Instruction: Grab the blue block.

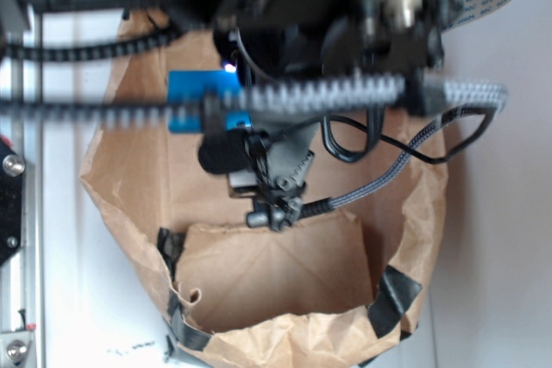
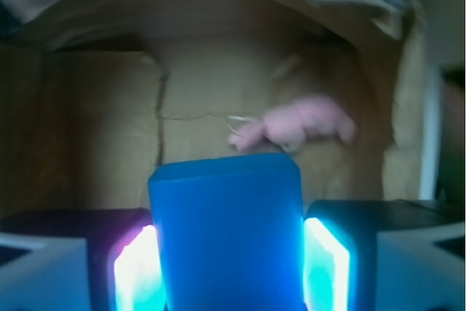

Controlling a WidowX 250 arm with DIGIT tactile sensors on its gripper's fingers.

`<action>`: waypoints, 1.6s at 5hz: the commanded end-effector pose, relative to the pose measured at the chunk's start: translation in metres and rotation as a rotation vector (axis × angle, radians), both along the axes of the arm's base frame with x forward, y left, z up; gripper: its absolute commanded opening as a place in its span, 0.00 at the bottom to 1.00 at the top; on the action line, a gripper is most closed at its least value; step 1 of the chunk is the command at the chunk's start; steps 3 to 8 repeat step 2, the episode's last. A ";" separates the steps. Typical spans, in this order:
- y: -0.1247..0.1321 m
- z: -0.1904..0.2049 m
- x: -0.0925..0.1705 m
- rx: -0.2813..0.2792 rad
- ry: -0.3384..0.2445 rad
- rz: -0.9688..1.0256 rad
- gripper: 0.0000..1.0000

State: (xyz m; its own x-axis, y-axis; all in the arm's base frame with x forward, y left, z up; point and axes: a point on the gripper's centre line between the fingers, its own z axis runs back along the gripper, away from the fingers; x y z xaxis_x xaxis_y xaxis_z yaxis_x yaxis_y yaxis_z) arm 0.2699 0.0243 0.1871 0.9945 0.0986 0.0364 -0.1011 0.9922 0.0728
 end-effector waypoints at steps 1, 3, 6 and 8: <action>-0.023 0.023 0.020 0.018 -0.102 -0.011 0.00; -0.022 0.024 0.020 0.025 -0.126 -0.024 0.00; -0.022 0.024 0.020 0.025 -0.126 -0.024 0.00; -0.022 0.024 0.020 0.025 -0.126 -0.024 0.00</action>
